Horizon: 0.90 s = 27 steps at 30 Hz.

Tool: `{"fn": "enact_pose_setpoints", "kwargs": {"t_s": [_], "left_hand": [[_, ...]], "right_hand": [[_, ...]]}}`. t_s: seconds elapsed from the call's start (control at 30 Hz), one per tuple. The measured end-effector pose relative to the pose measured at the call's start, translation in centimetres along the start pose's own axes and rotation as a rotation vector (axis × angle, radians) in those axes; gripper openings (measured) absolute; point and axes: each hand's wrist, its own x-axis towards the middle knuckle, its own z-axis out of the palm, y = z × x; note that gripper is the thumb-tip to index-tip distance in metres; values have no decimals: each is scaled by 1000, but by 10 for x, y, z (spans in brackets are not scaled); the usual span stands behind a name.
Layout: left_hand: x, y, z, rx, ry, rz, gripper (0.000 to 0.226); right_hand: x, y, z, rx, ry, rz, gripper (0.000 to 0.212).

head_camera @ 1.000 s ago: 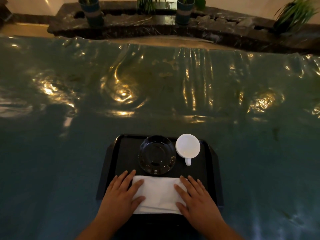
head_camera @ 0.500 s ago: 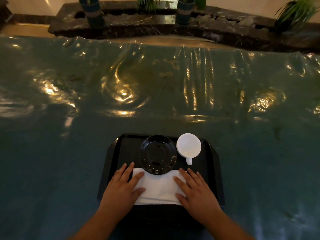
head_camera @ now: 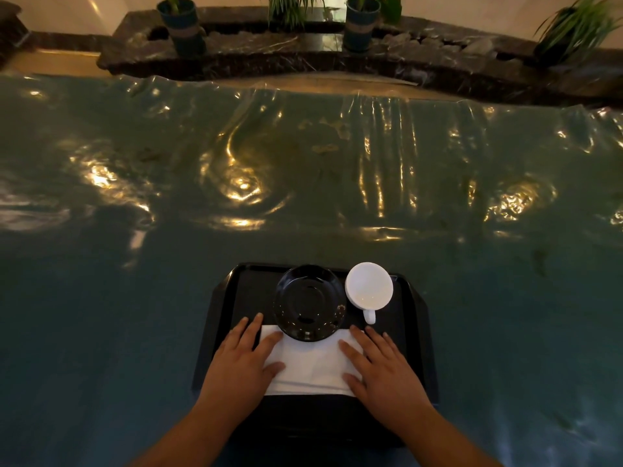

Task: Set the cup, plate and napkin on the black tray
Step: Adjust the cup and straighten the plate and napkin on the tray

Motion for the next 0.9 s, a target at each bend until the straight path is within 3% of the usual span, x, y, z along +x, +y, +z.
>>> {"fn": "enact_pose_setpoints", "kwargs": {"t_s": [0.3, 0.57, 0.73, 0.9], "left_hand": [[6, 3, -32, -23, -68, 14, 59], [21, 10, -85, -119, 78, 11, 66], [29, 22, -131, -157, 134, -28, 80], [41, 31, -180, -167, 241, -6, 83]], "right_hand": [[8, -12, -31, -16, -12, 44, 57], [27, -23, -101, 47, 203, -6, 21], [44, -26, -151, 85, 349, 6, 28], [61, -21, -198, 42, 393, 39, 50]]}}
